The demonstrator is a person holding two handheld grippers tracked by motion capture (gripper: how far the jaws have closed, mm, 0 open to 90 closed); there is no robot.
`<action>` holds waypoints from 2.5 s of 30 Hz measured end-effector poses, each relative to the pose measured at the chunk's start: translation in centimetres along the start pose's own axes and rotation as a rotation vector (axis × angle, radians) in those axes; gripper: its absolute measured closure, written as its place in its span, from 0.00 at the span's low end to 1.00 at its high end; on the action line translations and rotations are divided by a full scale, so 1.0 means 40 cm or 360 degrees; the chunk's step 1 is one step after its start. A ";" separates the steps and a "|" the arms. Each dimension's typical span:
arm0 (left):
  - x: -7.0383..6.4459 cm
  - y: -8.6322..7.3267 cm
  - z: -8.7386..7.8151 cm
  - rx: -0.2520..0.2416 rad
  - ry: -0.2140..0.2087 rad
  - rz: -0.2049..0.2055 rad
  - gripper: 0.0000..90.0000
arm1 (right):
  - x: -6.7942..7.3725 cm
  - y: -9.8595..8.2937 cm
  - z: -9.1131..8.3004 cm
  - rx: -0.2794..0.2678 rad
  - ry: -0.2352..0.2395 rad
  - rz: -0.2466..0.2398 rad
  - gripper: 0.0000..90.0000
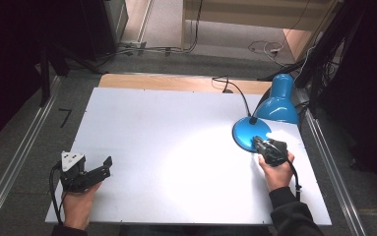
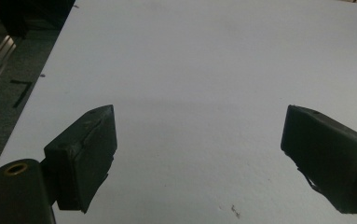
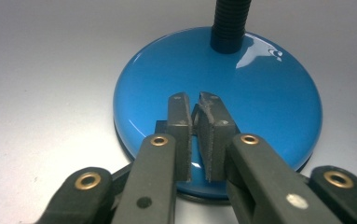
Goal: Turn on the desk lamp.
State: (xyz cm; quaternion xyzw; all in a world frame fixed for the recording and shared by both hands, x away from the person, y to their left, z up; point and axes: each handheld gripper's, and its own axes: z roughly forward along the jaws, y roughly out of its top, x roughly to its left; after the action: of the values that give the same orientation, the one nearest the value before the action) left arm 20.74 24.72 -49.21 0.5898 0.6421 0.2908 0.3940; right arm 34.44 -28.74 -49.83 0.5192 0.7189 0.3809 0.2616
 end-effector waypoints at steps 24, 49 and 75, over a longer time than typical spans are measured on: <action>0.001 0.001 0.000 -0.0002 -0.0006 -0.0002 0.12 | -0.004 -0.001 -0.040 -0.0016 -0.0016 0.0081 0.21; 0.000 0.002 0.002 -0.0007 -0.0011 -0.0004 0.12 | 0.002 -0.013 -0.085 -0.0030 0.0061 0.0094 0.19; 0.000 0.002 0.001 -0.0007 -0.0009 -0.0003 0.12 | -0.021 -0.033 -0.143 -0.0045 0.0085 0.0139 0.19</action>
State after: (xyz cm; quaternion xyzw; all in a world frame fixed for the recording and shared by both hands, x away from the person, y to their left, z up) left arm 20.84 24.72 -49.16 0.5891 0.6410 0.2903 0.3973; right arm 29.58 -31.35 -47.65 0.5360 0.6968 0.4158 0.2329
